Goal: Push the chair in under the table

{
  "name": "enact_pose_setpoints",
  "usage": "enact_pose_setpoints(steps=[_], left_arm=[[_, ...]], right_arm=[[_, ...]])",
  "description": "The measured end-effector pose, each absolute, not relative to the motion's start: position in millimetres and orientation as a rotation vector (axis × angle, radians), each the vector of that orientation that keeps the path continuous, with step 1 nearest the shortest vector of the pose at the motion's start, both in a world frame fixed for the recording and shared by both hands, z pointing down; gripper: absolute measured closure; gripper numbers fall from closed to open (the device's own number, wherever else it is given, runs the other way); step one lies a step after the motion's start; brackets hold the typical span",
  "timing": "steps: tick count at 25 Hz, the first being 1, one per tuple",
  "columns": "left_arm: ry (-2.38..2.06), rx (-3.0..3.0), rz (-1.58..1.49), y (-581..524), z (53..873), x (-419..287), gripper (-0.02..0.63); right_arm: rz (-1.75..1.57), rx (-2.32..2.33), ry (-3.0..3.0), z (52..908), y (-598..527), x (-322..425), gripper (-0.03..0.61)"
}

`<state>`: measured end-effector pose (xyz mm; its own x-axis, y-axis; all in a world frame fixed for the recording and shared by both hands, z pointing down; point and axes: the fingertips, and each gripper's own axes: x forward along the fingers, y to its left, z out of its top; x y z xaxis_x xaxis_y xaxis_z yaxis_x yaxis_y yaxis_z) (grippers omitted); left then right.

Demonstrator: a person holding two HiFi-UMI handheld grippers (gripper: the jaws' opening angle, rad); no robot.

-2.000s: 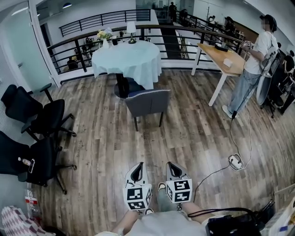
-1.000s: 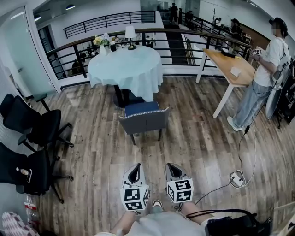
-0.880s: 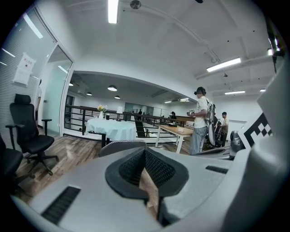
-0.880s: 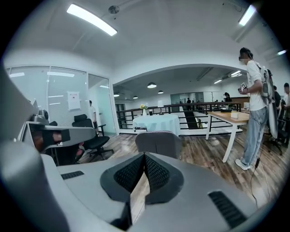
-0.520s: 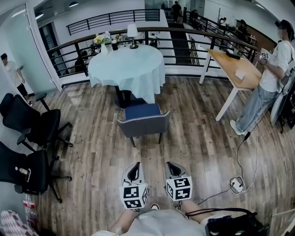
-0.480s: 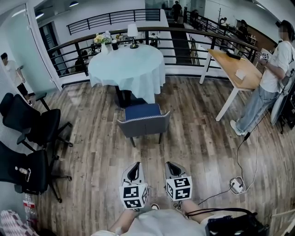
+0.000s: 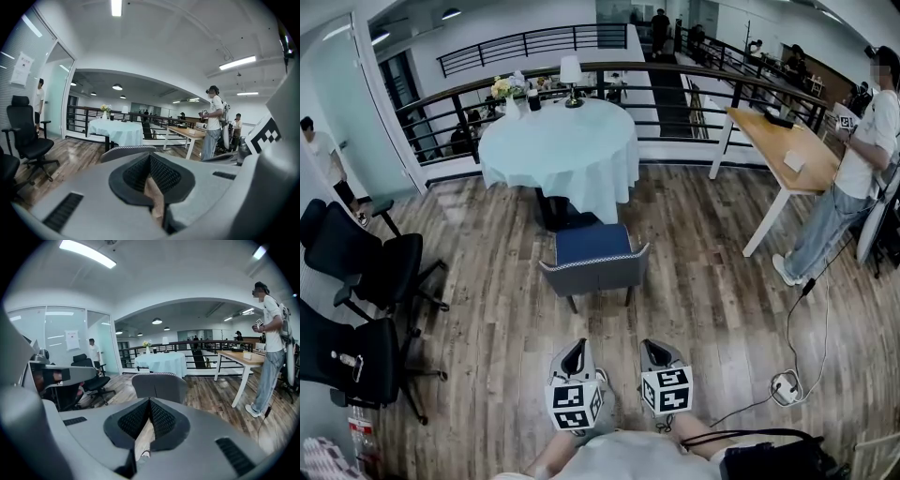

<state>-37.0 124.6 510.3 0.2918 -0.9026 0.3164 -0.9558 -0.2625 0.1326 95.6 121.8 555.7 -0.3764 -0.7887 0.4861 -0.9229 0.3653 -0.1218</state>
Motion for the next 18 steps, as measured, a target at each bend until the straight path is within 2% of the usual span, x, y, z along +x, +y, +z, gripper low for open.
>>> enact_pose_setpoints(steps=[18], left_arm=[[-1.603,2.302,0.208,-55,506,-64,0.611]], right_arm=[[0.570,1.469,-2.277,548,-44,54,0.561]])
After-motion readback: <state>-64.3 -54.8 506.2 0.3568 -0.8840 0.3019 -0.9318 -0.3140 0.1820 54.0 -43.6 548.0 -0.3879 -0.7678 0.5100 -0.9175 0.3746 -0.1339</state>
